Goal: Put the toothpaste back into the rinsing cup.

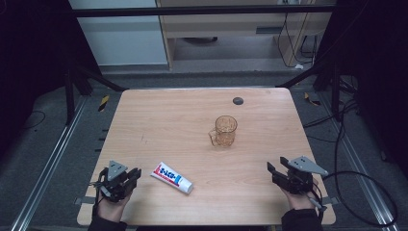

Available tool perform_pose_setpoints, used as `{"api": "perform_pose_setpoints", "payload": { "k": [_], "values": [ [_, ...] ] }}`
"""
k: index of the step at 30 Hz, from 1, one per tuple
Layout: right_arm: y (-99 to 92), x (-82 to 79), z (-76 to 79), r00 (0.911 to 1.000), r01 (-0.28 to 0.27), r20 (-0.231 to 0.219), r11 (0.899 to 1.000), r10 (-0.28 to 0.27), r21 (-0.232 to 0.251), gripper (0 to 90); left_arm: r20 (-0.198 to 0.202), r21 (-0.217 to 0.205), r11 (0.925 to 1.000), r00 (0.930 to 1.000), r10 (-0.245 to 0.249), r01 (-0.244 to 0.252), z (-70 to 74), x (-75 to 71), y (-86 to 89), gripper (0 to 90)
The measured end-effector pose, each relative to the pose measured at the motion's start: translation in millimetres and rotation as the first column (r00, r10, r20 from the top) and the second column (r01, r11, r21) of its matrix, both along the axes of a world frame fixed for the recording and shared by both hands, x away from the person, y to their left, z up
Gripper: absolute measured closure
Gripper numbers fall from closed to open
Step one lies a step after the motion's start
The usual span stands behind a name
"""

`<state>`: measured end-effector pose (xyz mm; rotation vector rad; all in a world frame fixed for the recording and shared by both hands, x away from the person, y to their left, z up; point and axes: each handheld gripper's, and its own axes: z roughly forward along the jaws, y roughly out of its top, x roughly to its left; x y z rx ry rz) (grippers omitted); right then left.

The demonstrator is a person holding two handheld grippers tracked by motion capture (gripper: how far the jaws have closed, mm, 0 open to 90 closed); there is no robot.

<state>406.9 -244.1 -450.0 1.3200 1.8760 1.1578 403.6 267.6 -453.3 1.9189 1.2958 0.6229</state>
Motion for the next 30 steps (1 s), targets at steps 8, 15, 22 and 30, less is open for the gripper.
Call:
{"api": "perform_pose_setpoints", "payload": {
  "k": [8,15,22,30],
  "values": [
    [3.9,1.8,-4.0,0.9996,-0.023,-0.014,1.000,0.022,-0.014,44.7,-0.036,0.015,0.9992,0.9987,-0.037,0.037,-5.7,1.3,-10.0,86.6],
    [7.9,2.7,-6.4,0.9992,-0.037,-0.015,0.999,0.037,-0.028,44.5,-0.062,0.014,0.9986,0.9968,-0.051,0.052,-11.5,6.7,-18.7,88.5],
    [9.5,4.0,-8.2,0.9986,-0.048,-0.024,0.998,0.047,-0.038,43.3,-0.094,0.020,0.9975,0.9934,-0.065,0.067,-18.6,15.9,-28.6,88.6],
    [10.1,5.1,-9.3,0.9983,-0.054,-0.024,0.998,0.053,-0.040,42.6,-0.108,0.022,0.9972,0.9918,-0.069,0.071,-23.2,22.5,-35.8,88.6]
  ]
}}
